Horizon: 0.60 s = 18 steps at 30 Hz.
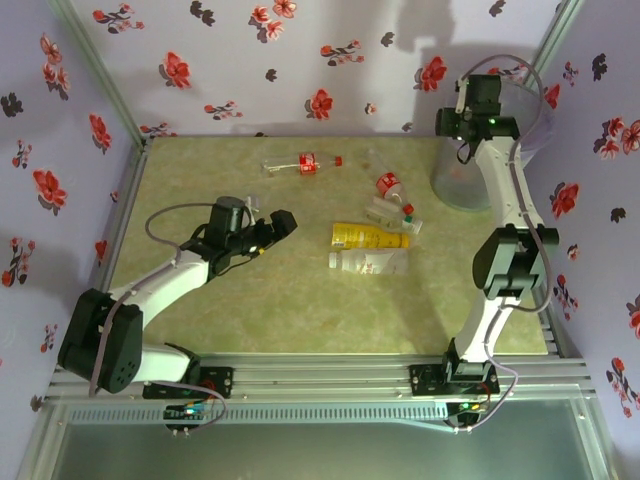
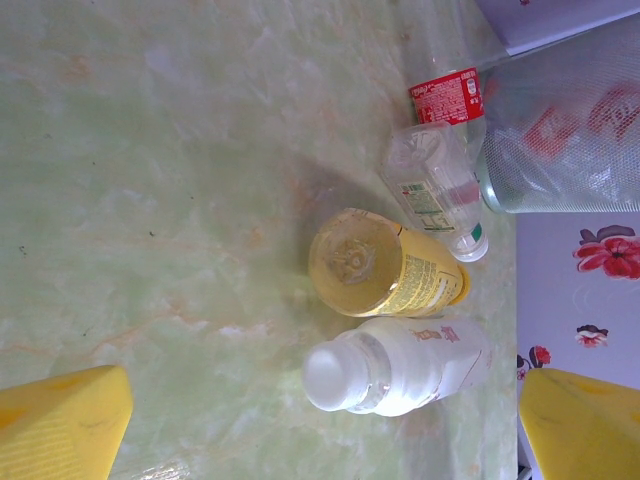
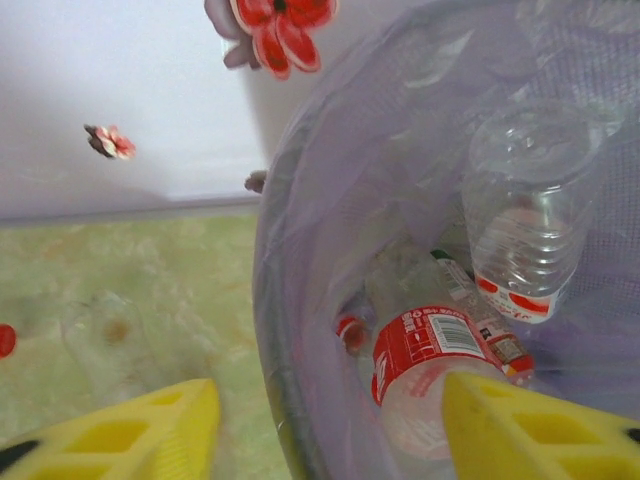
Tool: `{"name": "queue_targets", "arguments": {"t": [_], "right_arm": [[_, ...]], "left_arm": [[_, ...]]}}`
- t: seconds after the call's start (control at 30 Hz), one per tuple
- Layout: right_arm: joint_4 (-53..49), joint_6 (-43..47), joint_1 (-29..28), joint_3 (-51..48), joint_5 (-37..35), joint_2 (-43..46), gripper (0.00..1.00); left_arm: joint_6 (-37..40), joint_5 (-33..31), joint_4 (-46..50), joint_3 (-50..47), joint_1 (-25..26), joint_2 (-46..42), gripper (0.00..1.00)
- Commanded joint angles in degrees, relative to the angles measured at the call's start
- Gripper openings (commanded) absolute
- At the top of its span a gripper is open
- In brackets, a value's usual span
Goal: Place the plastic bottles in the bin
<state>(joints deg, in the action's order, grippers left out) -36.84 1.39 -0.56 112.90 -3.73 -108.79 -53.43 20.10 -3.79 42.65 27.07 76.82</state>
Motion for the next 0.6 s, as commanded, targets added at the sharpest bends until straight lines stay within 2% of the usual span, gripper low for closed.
{"name": "queue_targets", "arguments": {"t": [0.0, 0.33, 0.57], "right_arm": [[-2.8, 1.9, -0.4, 2.2, -2.5, -0.8, 0.50], [-5.2, 3.8, -0.8, 6.0, -2.3, -2.6, 0.11], [-8.1, 5.2, -1.9, 8.9, -1.7, -3.1, 0.04]], "left_arm": [[1.7, -0.5, -0.1, 0.9, 0.3, 0.1, 1.00], [1.7, -0.5, -0.4, 1.2, 0.3, 0.7, 1.00], [1.2, -0.5, -0.9, 1.2, 0.3, 1.0, 1.00]]}}
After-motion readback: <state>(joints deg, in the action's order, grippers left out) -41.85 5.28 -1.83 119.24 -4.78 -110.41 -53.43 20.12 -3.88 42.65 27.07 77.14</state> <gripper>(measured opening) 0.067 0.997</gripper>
